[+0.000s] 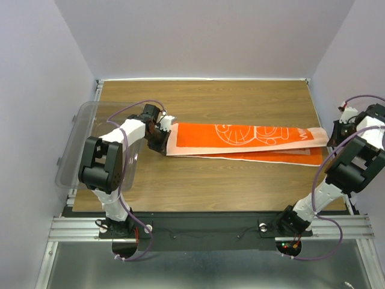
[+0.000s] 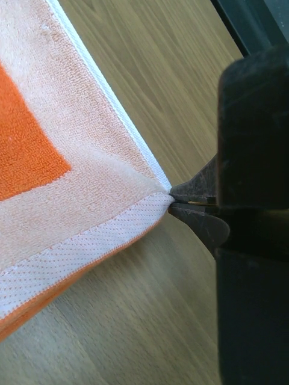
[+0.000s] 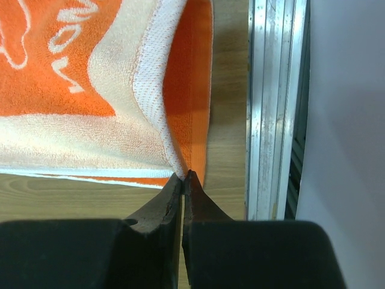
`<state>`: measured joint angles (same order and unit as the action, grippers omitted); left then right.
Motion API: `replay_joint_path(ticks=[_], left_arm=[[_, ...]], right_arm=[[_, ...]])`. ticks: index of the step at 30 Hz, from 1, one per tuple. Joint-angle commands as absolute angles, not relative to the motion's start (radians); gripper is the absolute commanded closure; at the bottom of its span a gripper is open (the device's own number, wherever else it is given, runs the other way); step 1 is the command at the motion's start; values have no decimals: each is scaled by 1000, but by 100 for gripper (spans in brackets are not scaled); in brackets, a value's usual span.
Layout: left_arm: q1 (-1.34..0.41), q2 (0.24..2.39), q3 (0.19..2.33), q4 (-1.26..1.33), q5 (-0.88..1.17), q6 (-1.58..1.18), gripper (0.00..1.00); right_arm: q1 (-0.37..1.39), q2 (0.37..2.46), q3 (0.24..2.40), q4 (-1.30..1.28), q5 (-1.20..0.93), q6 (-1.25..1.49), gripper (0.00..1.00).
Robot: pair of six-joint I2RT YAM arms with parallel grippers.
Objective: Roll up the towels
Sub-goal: Fold the towel
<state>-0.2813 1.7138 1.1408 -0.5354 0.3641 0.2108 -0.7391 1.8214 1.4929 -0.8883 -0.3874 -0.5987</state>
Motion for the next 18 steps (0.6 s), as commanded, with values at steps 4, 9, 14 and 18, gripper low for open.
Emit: replay_joint_path(ticks=[4,9,14,18], left_arm=[[-278,1764,1177,-508,362,183,100],[-278,1795,1160,-479,345,175,100],[-278,1799,1163,-480,339,178,100],[-278,1781,1173,-491,328,184,100]], right_arm=[[-749,1813,1441,-812,-344,-634,99],[-749,1818,1411,-782,-330,-646,100],[-749,1830,1378,-767,-322,-657,99],[-749,1816,1339,-756,-310,-676,100]])
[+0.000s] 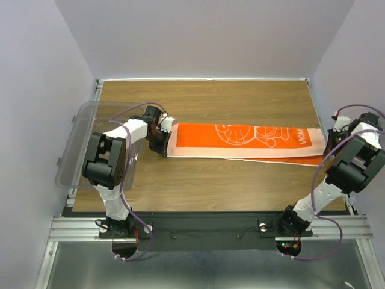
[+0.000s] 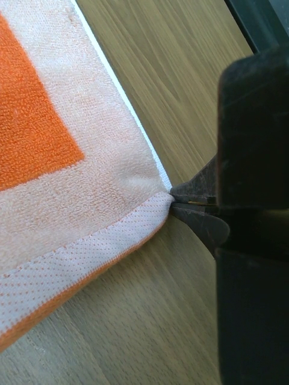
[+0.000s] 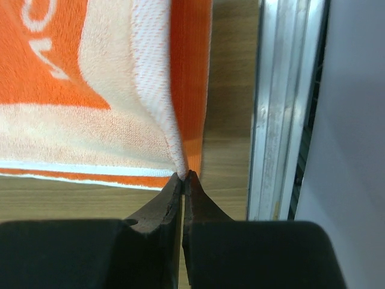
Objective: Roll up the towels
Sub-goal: Fold the towel
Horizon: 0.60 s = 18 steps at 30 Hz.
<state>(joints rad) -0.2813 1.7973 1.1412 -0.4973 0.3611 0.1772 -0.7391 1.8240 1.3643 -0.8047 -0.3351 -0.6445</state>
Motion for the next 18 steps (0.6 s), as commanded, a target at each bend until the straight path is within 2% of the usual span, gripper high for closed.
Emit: replay_joint_path(ticks=[1,18], left_arm=[[-276,1763,1177,-491,330,181,100],[-278,1700,1181,-476,314,175,100]], right_arm=[[-749,1813,1332,-756,-305,-686,100],[-749,1740,1203,-739,-244,-767,100]])
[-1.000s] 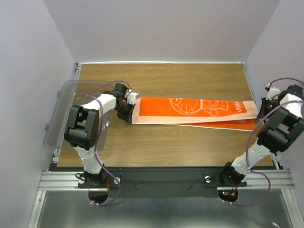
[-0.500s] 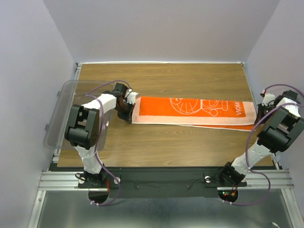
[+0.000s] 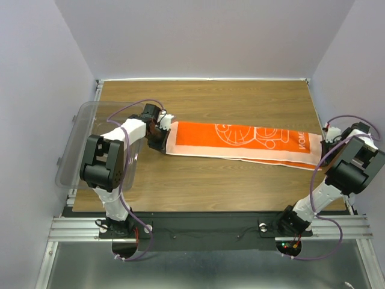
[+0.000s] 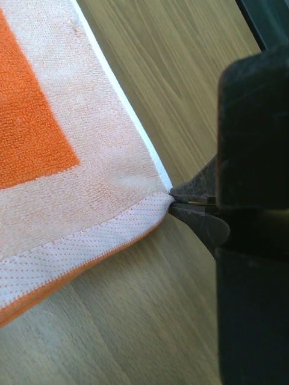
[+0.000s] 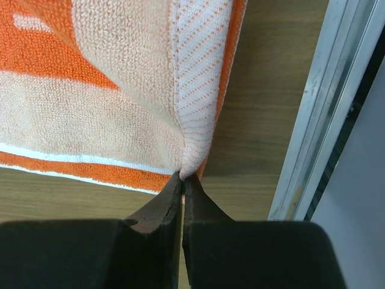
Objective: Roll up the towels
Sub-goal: Fold the towel
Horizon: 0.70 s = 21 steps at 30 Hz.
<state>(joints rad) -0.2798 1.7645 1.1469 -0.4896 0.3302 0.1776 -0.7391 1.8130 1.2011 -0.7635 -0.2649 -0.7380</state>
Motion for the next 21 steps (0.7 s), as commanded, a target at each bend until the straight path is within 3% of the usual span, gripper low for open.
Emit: replay_joint_path(ticks=[1,10,21], left_arm=[[-276,1694,1181,-476,311,175,100],[-270,1658,1192,-451,288,160,100],[-245,1641,1180,-426,262,155,100]], right_arm=[[-749,1732,1209,-739,-241,-767,99],[-752,1703,1364,-804,-288,-718,100],[-753,1730,1229,-813,-235,-782,100]])
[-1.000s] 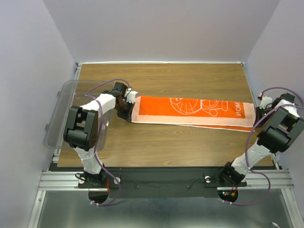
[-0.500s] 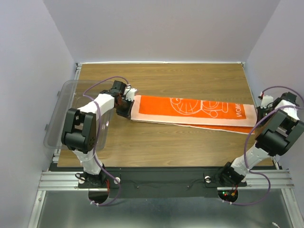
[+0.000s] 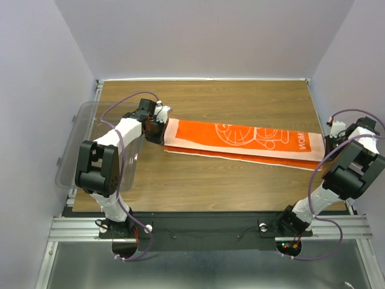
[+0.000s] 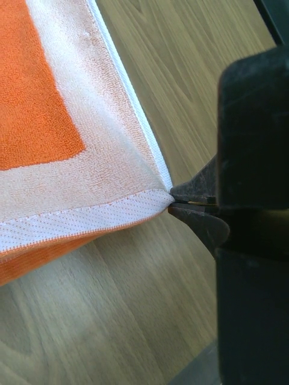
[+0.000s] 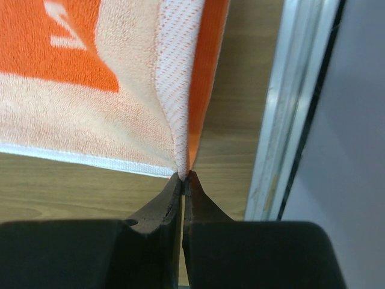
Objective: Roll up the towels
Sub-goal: Fold the towel
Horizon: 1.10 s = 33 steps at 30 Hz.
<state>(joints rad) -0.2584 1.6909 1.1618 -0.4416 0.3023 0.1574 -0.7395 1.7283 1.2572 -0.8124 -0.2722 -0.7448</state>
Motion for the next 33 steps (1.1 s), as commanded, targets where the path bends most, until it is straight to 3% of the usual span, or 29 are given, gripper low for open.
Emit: replay_joint_path(ticks=[1,23,25,26,27,28,30,33], left_arm=[[-244,1644,1175,-428,262,153,100],[-244,1783,1174,-414,262,147,100],[-244,1766,1167,-432,259,166,95],[-244,1746,1161,-451,259,170,90],[-244,1732,1158,-459,261,175,78],[-244,1717,1157,-466,261,175,75],[-244,1662,1157,-475,272,178,69],[-244,1597,1195,-483,267,178,62]], right_arm=[[-753,1741,1221,-811,-229,-788,99],[-753,1786,1143,-773,-225,-824,100],[-755,1773,1149,-778,-222,-831,99],[-753,1764,1155,-791,-221,-844,95],[-755,1749,1163,-799,-224,-848,92],[-753,1740,1184,-808,-224,-851,89],[-753,1717,1206,-833,-235,-856,72],[-753,1657,1247,-856,-265,-847,61]])
